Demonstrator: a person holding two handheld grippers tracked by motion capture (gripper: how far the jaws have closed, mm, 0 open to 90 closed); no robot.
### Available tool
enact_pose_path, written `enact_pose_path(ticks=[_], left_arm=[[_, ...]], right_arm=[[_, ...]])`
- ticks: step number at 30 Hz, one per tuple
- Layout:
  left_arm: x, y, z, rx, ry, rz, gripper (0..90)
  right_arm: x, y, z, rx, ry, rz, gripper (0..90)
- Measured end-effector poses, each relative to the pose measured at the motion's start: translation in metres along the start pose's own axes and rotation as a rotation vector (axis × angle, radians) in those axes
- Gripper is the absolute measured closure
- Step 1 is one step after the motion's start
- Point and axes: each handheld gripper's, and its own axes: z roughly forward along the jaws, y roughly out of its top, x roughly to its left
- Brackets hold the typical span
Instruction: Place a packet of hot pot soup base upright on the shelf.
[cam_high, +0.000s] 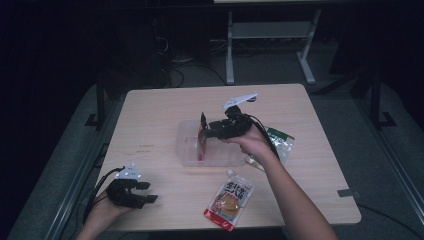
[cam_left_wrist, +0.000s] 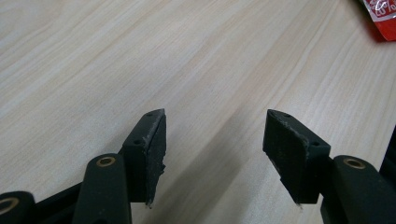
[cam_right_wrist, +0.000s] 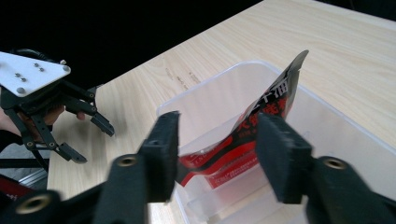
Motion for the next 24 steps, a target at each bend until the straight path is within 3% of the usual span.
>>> enact_pose_path(ticks=[4, 12, 24], left_arm=[[0.000, 0.000, 0.000, 0.002, 0.002, -0.002, 39.1], [0.001, 0.000, 0.000, 0.001, -0.001, 0.003, 39.1], [-0.002, 0.004, 0.003, -0.011, -0.014, 0.004, 38.7]], right_arm=[[0.006, -0.002, -0.012, 0.001, -0.008, -0.030, 39.5], [0.014, -0.009, -0.031, 0.005, -0.029, -0.058, 32.6], [0.030, -0.044, -0.059, 0.032, -0.082, -0.113, 27.5]])
